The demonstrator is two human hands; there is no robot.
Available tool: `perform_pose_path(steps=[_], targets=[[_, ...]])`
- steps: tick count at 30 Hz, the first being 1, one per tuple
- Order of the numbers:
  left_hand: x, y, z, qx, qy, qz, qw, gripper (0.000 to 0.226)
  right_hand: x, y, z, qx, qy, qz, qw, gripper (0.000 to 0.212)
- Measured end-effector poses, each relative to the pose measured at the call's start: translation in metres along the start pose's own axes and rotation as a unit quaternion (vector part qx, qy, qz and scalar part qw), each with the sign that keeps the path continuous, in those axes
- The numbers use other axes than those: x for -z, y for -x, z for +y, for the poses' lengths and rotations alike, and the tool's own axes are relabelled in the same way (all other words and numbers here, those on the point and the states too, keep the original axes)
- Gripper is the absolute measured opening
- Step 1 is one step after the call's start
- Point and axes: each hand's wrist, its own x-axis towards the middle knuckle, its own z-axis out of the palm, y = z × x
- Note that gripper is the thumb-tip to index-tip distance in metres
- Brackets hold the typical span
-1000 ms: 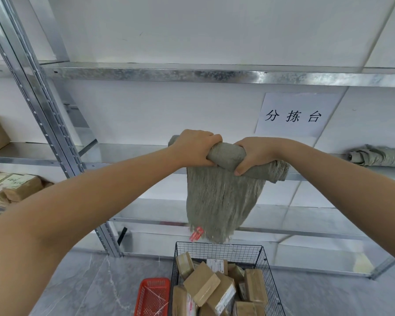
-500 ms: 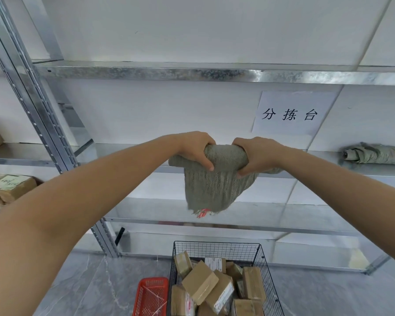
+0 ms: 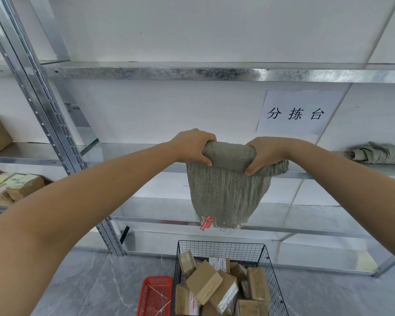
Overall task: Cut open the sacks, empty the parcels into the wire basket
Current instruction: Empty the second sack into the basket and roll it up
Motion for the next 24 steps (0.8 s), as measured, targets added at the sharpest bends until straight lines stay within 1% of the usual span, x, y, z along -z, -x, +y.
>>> perform_pose_path(steps=[2, 4, 5, 6, 9, 11, 13, 15, 16, 18, 19, 20, 21, 22, 24], targets=[[0.002, 0.001, 0.000, 0.000, -0.005, -0.023, 1.000, 0.052, 0.000, -0.001, -0.002, 0.017, 0.032, 0.046, 0.998, 0.041], [0.008, 0.001, 0.002, 0.001, 0.025, -0.080, 0.996, 0.061, -0.001, 0.000, -0.003, 0.041, 0.070, 0.090, 0.993, 0.036], [0.012, 0.002, 0.002, 0.006, 0.044, -0.105, 0.994, 0.060, -0.002, 0.001, -0.003, 0.051, 0.088, 0.113, 0.988, 0.035], [0.015, 0.002, 0.002, 0.015, 0.063, -0.123, 0.990, 0.055, -0.003, 0.002, -0.004, 0.060, 0.102, 0.139, 0.983, 0.034], [0.023, 0.001, -0.002, 0.055, 0.134, -0.165, 0.976, 0.034, -0.009, 0.004, -0.005, 0.068, 0.158, 0.234, 0.957, 0.035], [0.024, 0.000, -0.004, 0.071, 0.145, -0.188, 0.969, 0.034, -0.013, 0.003, -0.005, 0.070, 0.188, 0.276, 0.940, 0.037], [0.023, -0.003, -0.005, 0.069, 0.121, -0.194, 0.971, 0.039, -0.015, 0.003, -0.005, 0.065, 0.193, 0.286, 0.936, 0.038], [0.020, -0.005, -0.004, 0.056, 0.097, -0.174, 0.978, 0.040, -0.016, 0.003, -0.003, 0.055, 0.191, 0.262, 0.944, 0.047], [0.019, -0.006, -0.004, 0.047, 0.084, -0.156, 0.983, 0.038, -0.016, 0.002, -0.001, 0.045, 0.188, 0.231, 0.954, 0.057], [0.015, -0.006, -0.002, 0.022, 0.044, -0.108, 0.993, 0.033, -0.011, 0.001, 0.000, 0.022, 0.169, 0.137, 0.976, 0.083], [0.013, -0.006, -0.002, 0.009, 0.022, -0.083, 0.996, 0.033, -0.008, 0.001, -0.001, 0.020, 0.140, 0.090, 0.986, 0.089], [0.011, -0.005, -0.001, -0.002, 0.002, -0.056, 0.998, 0.033, -0.005, 0.002, -0.004, 0.025, 0.098, 0.054, 0.993, 0.088], [0.009, -0.004, 0.000, -0.012, -0.013, -0.029, 0.999, 0.032, -0.001, 0.002, -0.006, 0.034, 0.050, 0.027, 0.998, 0.081], [0.007, -0.003, 0.001, -0.020, -0.022, -0.005, 1.000, 0.031, 0.001, 0.002, -0.009, 0.037, 0.011, 0.012, 0.999, 0.074], [0.004, -0.001, 0.002, -0.033, -0.036, 0.031, 0.998, 0.031, 0.005, 0.001, -0.013, 0.038, -0.027, 0.000, 0.999, 0.063]])
